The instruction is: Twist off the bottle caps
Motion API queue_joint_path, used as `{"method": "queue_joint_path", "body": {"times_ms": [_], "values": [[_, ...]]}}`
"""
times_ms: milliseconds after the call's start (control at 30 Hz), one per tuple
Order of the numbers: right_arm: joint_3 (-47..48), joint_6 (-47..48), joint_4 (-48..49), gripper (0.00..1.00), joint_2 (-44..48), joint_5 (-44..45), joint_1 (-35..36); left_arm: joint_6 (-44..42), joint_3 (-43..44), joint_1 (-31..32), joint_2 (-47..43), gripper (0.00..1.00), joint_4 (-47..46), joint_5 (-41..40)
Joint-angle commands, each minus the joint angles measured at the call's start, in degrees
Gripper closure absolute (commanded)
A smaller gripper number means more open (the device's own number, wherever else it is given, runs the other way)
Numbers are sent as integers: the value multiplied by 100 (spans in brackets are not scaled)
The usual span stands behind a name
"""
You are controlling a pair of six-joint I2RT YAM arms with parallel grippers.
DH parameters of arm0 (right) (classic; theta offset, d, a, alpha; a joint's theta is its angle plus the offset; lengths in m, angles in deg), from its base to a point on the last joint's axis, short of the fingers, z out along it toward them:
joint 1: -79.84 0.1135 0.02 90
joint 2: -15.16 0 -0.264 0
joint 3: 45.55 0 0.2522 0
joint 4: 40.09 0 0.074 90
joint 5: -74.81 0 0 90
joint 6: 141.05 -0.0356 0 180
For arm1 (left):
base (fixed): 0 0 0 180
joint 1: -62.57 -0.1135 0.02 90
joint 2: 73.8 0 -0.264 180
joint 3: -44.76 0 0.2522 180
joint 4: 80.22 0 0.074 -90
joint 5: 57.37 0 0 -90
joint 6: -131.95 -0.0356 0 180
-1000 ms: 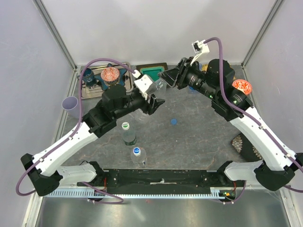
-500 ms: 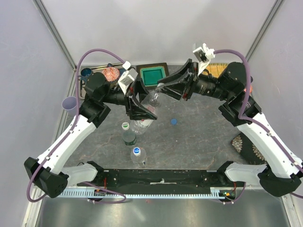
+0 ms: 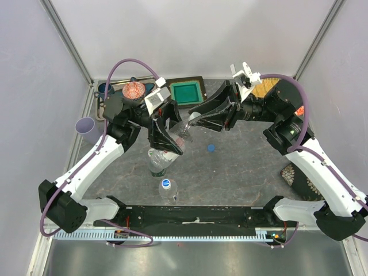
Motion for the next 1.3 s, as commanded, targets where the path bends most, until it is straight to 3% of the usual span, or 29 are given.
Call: {"method": "queue_joint_path", "body": {"times_ms": [0,33,67,133,167,433,633,767,867,933,1067,1167,1267], "values": [[-172,19,-762,97,-162,-148,59,-352,326,-9,-160,58,206,-571],[-145,-78,-753,90,-145,-69,68,-606,387,-17,-196,58,496,-615],[-119,-122,-753,75,-136,2,59,-1148,422,-18,-231,58,1168,-650],[-31,-219,-753,66,-92,230,59,-1609,501,-18,-319,58,1717,-764],[4,-306,-762,55,-75,309,68,-1941,519,-18,-345,58,2086,-791],[496,-711,-998,43,-92,1189,68,-2472,546,-9,-372,57,2704,-940],[997,-949,-1218,3,-232,1558,68,-2946,607,-18,-363,57,3335,-1326],[1445,-1133,-1508,2,-390,2023,68,-3368,651,-9,-372,57,3706,-2011],[1534,-1300,-1833,2,-382,3032,68,-3859,607,105,-468,56,3970,-3081],[1482,-1370,-2087,2,-329,3917,68,-4428,546,386,-600,56,4312,-4267],[1192,-1511,-2265,2,-198,4792,59,-5318,344,1088,-750,55,4454,-6750],[1243,-1529,-2466,2,-294,4942,68,-5802,230,1642,-724,55,4375,-8080],[1227,-1555,-2572,2,-373,5091,68,-5952,151,1924,-645,55,4252,-8864]]}}
